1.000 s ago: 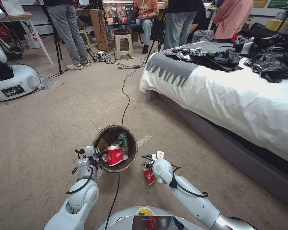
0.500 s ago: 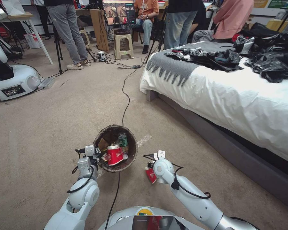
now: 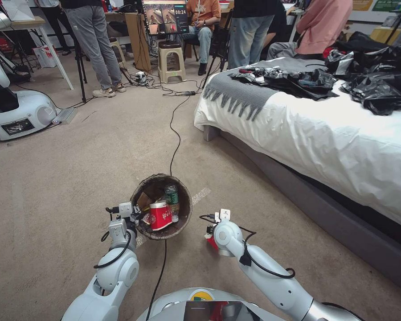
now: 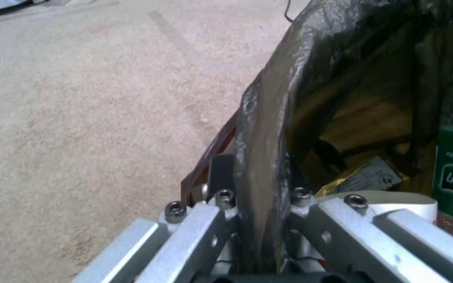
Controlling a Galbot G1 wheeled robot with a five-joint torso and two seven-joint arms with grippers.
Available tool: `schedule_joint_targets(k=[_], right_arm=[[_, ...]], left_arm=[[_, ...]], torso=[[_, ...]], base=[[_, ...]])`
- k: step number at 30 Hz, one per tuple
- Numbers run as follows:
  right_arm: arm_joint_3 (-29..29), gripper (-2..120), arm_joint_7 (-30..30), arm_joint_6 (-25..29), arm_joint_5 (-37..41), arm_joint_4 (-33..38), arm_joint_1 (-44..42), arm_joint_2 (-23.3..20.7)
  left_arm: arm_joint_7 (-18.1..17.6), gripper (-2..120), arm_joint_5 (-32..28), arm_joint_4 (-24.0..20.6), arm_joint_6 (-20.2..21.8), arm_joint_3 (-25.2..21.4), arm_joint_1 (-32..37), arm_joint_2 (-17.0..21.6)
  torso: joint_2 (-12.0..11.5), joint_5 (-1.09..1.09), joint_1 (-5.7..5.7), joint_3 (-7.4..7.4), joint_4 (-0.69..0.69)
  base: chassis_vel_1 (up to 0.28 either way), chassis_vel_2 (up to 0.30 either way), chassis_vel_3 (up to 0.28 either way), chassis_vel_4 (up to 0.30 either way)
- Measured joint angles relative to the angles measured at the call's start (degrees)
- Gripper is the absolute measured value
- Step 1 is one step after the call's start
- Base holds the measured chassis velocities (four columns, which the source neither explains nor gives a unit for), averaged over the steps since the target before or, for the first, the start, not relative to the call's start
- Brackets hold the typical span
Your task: Pick up the trash bin, then pick up the garbage from the floor and place it into the trash bin.
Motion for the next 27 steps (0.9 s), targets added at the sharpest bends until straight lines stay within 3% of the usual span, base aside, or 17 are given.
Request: schedule_joint_targets(k=[21,25,27], right_arm=[[-0.19,2,1.79,0.08,-0.58,2.02,-0.16,0.12],[1.47,2,4.16,0.32,-1.94,8.84,0.19,-2.2],[2.86,2,3.96,2.09,-9.17,14.19,0.84,-6.67]], left_arm=[[-0.01,0,-0.22,-0.01,0.0,0.05,0.09,0.4],[-0.01,0,-0.25,-0.03,0.0,0.18,0.25,0.43],[0.0,0,-0.25,-0.04,0.0,0.5,0.36,0.38]], torso=[[0.0,0.01,0.0,0.0,0.01],[0.0,0.02,0.0,0.0,0.02],[0.0,0.01,0.0,0.0,-0.01]], base=[[0.0,0.0,0.0,0.0],[0.0,0.0,0.0,0.0],[0.0,0.0,0.0,0.0]])
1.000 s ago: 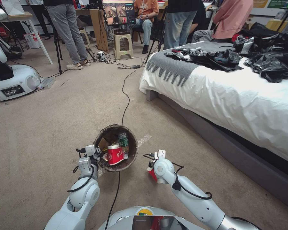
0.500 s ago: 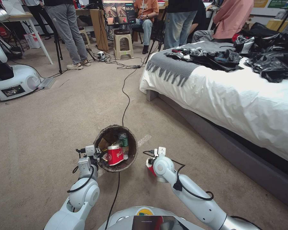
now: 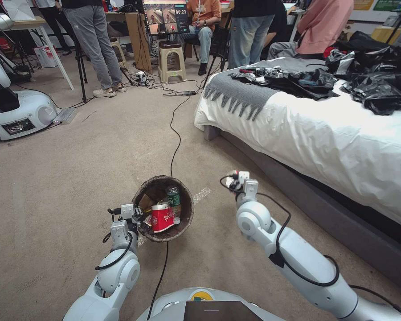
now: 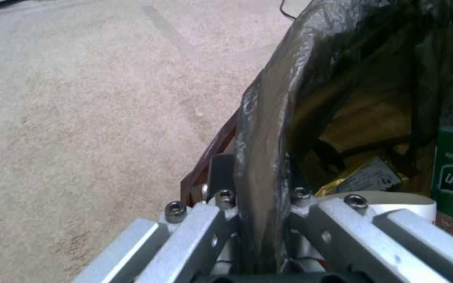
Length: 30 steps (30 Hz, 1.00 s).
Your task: Pick up the trash bin, then pick up the garbage from the floor and place it into the trash bin.
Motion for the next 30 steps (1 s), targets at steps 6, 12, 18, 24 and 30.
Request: schedule_joint_targets(k=[6,12,18,24,30], right_arm=[[1.71,2,-2.76,4.34,-8.09,5.46,1.15,-4.64],[2.84,2,-11.86,12.98,-21.8,9.42,3.27,-7.79],[1.67,2,-24.77,23.33,-30.15,14.66,5.25,-10.68],[-0.17,2,-33.49,29.45,-30.34,17.99,6.37,-12.65],[-3.59,2,-44.73,35.24,-28.68,19.96,8.35,-14.75]], left_arm=[[0.06,0,0.02,0.03,0.06,0.28,0.05,-0.01],[0.06,0,0.02,0.23,0.31,0.41,-0.09,0.05],[0.15,0,-0.08,0.35,0.79,0.54,-0.09,-0.05],[0.36,0,-0.62,-0.14,1.61,0.65,0.18,0.17],[0.47,0,-0.99,-0.42,1.85,0.67,0.16,0.64]], torso=[[0.0,0.01,0.0,0.0,0.01],[0.0,0.0,0.0,0.0,0.01],[0.0,0.0,0.0,0.0,0.01],[0.0,0.0,0.0,0.0,0.01],[0.0,0.0,0.0,0.0,0.02]], base=[[0.0,0.0,0.0,0.0],[0.0,0.0,0.0,0.0],[0.0,0.0,0.0,0.0],[0.0,0.0,0.0,0.0],[0.0,0.0,0.0,0.0]])
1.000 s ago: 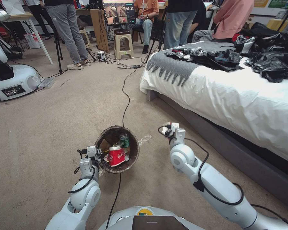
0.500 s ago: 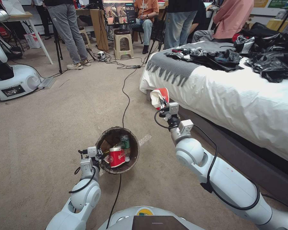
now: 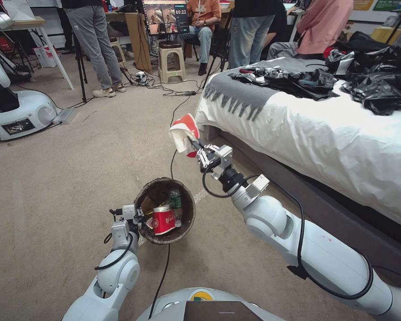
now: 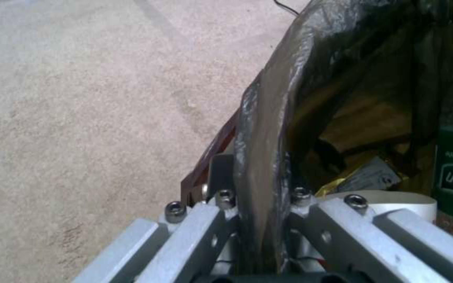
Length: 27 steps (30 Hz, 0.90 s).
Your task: Pick up the trash bin, then pick up the garbage from the floor and place it into the trash bin.
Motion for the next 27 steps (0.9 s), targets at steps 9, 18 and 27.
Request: schedule_joint_targets(k=[9,18,27], right_arm=[[-11.99,2,-3.61,1.83,1.42,-0.17,4.73,-1.35],[-18.61,2,-3.39,1.17,1.03,-1.79,3.98,-2.11],[-20.92,2,-3.05,0.91,0.03,-3.46,3.87,-2.73]], left_arm=[[-0.12,0,-0.41,-0.28,0.24,-0.03,-0.4,0.2],[-0.14,0,-0.58,-0.33,0.13,-0.52,-0.39,0.1],[-0.22,0,-0.77,-0.08,0.1,-0.59,-0.94,0.03]], torso=[[0.0,0.0,0.0,0.0,0.0],[0.0,0.0,0.0,0.0,-0.01],[0.0,-0.01,0.0,0.0,-0.01]], base=[[0.0,0.0,0.0,0.0],[0.0,0.0,0.0,0.0],[0.0,0.0,0.0,0.0]])
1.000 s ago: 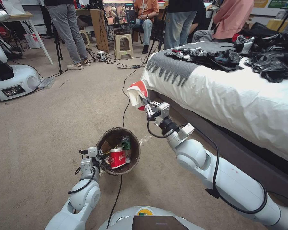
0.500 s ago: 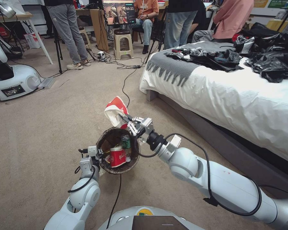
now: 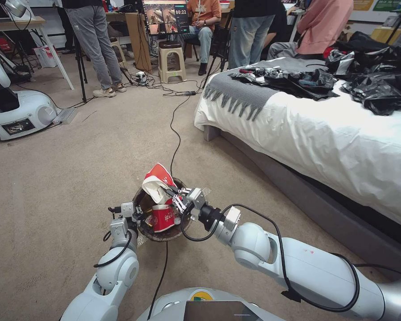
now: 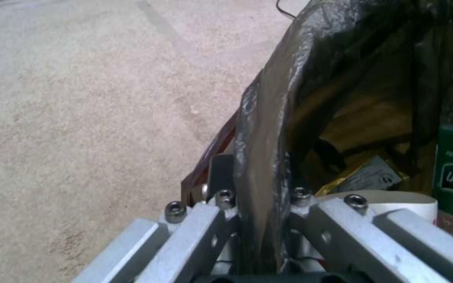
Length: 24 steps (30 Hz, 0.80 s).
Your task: Pick up the trash bin, then pick up the garbage from the floor and place it into the trash bin.
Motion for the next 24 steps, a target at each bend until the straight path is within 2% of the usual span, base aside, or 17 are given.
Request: schedule_joint_targets(k=[19,23,24], right_arm=[[-2.95,2,1.94,-0.82,-1.67,-5.47,1.21,1.73],[-3.39,4,2.96,-1.28,-1.88,-5.95,1.51,2.01],[-3.51,10,3.27,-1.3,-2.05,-6.2,1.6,2.17]], left_arm=[[-0.16,0,-0.2,-0.54,0.02,-0.09,-0.08,-0.16],[-0.19,0,-0.28,-0.54,0.02,-0.09,-0.22,-0.2],[-0.2,0,-0.33,-0.54,0.02,-0.09,-0.27,-0.23]], torso=[[0.0,0.01,0.0,0.0,0.0],[0.0,0.01,0.0,0.0,0.01],[0.0,0.01,0.0,0.0,0.0]], base=[[0.0,0.0,0.0,0.0],[0.0,0.0,0.0,0.0],[0.0,0.0,0.0,0.0]])
